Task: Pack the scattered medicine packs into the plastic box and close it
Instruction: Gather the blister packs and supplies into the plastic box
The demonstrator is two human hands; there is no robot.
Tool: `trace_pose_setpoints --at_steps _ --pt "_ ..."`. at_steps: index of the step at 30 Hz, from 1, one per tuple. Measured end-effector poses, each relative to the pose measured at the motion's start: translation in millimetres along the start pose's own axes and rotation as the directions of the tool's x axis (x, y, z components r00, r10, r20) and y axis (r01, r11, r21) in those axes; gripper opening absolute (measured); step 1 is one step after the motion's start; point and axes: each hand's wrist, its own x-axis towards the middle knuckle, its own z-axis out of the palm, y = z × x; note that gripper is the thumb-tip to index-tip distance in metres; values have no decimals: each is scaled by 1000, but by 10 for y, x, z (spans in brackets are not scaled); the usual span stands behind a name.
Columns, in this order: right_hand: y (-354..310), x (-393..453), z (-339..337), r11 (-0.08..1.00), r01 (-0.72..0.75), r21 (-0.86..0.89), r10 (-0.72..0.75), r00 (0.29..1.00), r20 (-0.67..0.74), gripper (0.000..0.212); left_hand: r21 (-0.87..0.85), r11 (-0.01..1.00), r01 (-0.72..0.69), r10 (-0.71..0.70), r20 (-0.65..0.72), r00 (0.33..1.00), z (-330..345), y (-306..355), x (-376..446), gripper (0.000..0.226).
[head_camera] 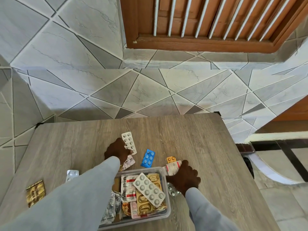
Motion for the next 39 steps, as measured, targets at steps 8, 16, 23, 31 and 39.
trace_pose_setpoints --at_steps 8,16,23,31,39 --pt "182 -54 -54 921 -19 389 28 999 -18 54 -360 905 -226 165 -193 967 -528 255 -178 20" --pt "147 -244 -367 810 226 541 -89 960 -267 15 -587 785 -199 274 41 961 -937 20 -756 17" --pt "-232 -811 -184 772 398 496 -431 901 -53 22 -463 873 -151 287 239 928 -449 -414 -1273 20" --pt "-402 -1062 66 844 510 -163 -520 854 -18 58 30 835 -550 547 66 834 -247 -590 -1372 20" --pt "-425 -1069 100 758 514 -402 -550 834 28 34 339 691 -638 650 92 754 -139 -609 -1308 27"
